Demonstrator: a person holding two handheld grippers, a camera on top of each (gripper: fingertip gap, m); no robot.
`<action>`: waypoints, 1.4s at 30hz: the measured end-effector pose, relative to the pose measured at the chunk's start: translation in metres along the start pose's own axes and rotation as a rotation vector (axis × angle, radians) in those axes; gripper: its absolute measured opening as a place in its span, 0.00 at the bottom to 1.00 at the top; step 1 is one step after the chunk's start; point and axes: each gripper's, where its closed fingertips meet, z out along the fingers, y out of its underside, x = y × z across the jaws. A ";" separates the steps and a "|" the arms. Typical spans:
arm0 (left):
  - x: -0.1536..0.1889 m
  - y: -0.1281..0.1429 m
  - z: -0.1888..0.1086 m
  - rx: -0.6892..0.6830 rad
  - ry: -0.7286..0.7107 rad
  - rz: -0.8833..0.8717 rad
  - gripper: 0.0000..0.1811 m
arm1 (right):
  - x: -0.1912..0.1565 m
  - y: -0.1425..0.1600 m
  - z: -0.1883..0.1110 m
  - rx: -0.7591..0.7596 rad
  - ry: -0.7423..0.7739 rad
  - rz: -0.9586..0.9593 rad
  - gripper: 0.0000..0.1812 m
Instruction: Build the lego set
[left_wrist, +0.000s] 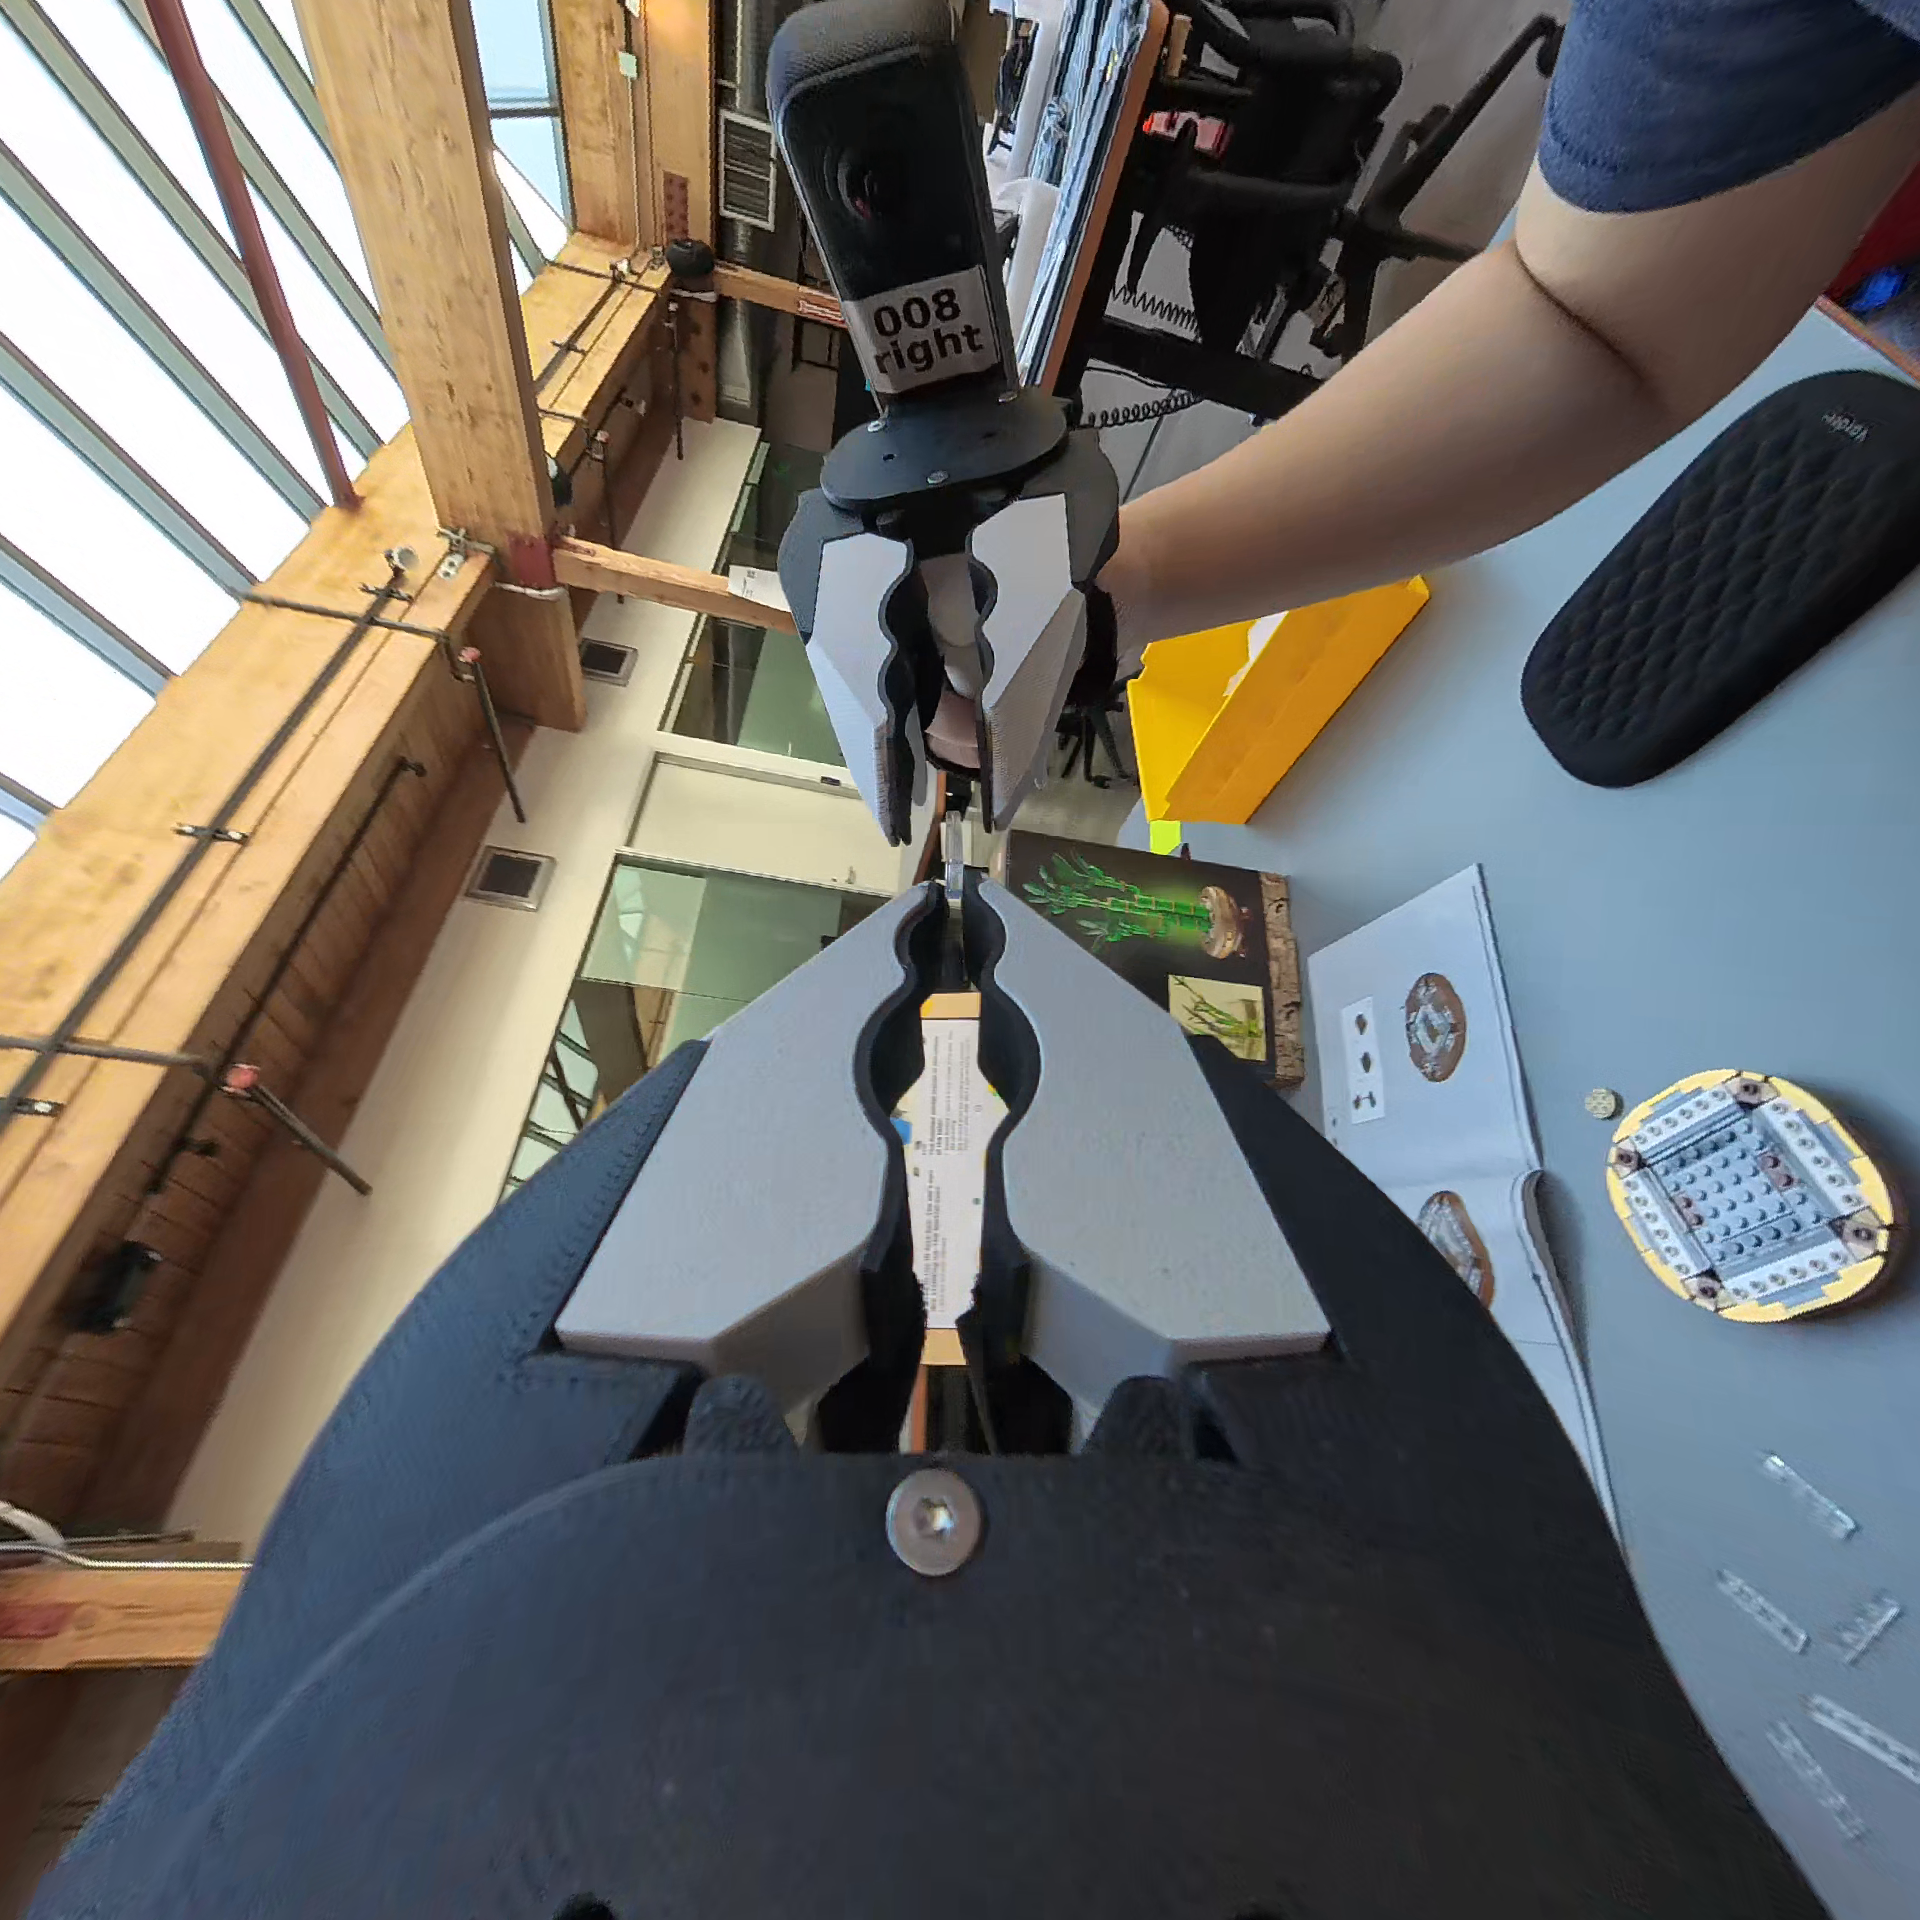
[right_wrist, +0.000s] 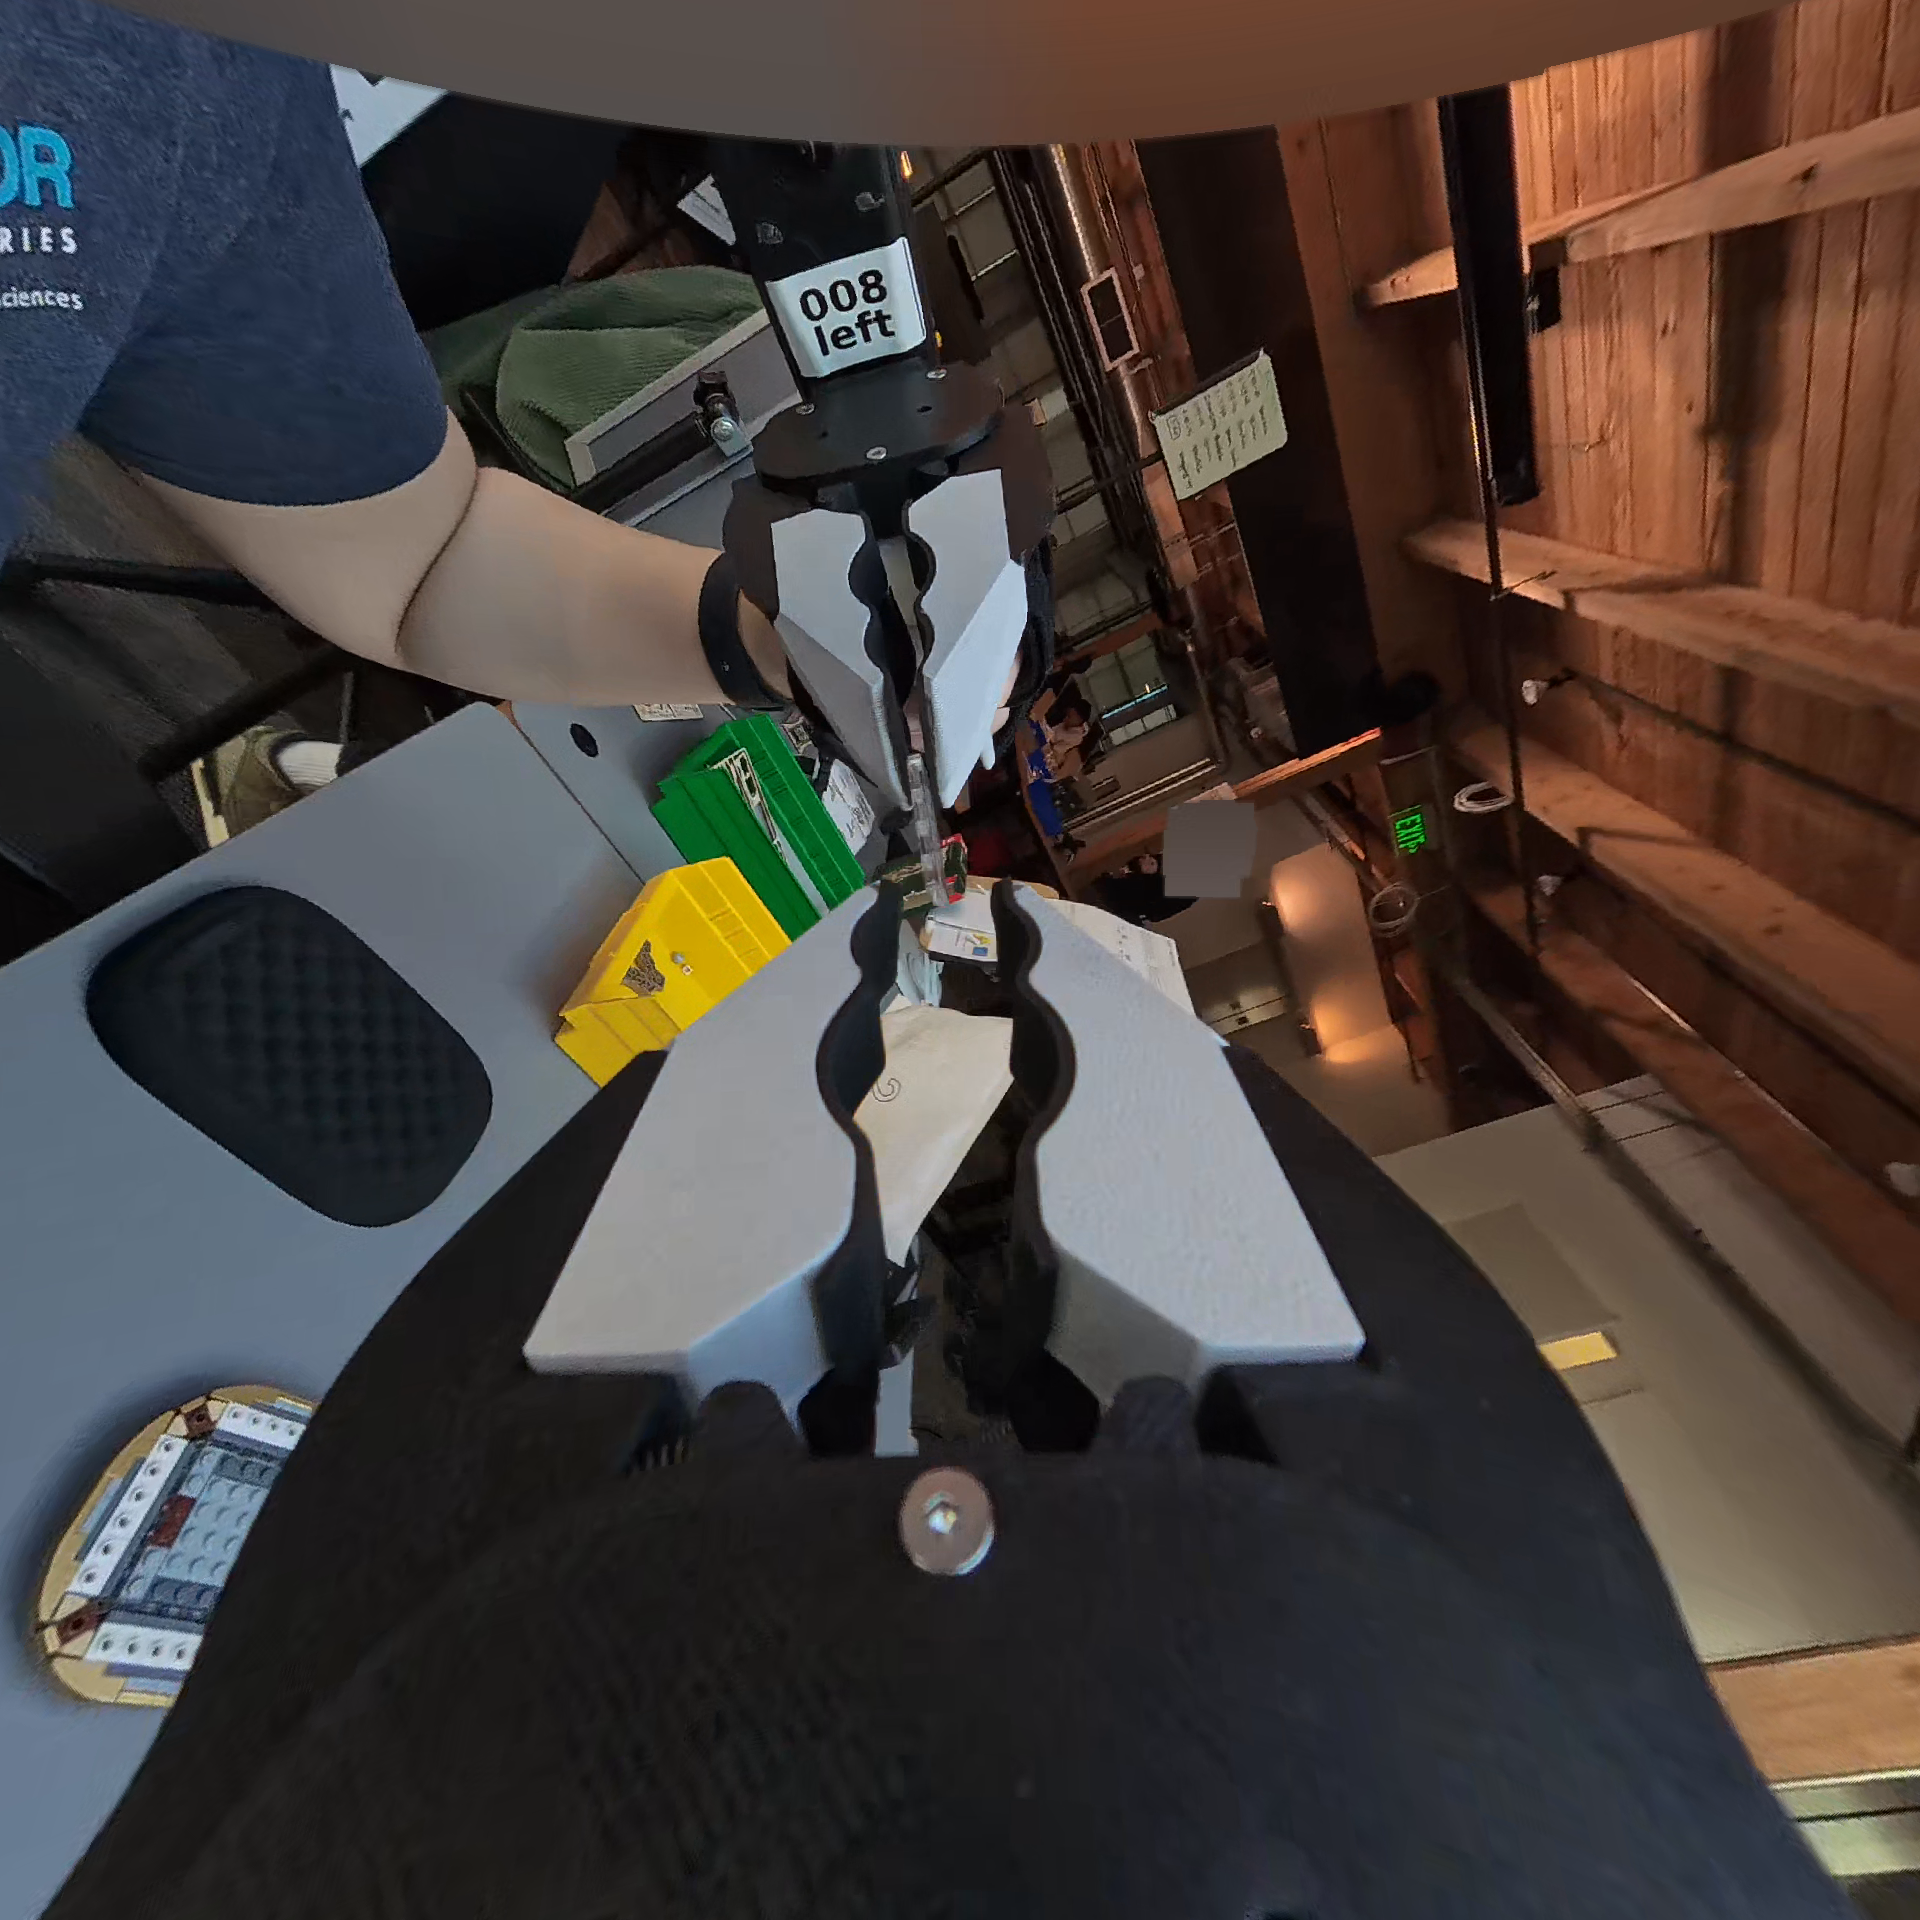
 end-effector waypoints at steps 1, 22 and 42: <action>0.000 -0.008 -0.002 -0.006 -0.001 0.029 0.00 | -0.002 -0.009 0.000 -0.003 0.000 -0.027 0.10; 0.006 -0.090 -0.023 -0.080 0.001 0.248 0.00 | -0.041 -0.099 -0.001 -0.050 -0.127 -0.245 0.11; 0.004 -0.079 -0.017 -0.095 -0.009 0.235 0.00 | -0.037 -0.082 -0.004 -0.141 -0.130 -0.319 0.14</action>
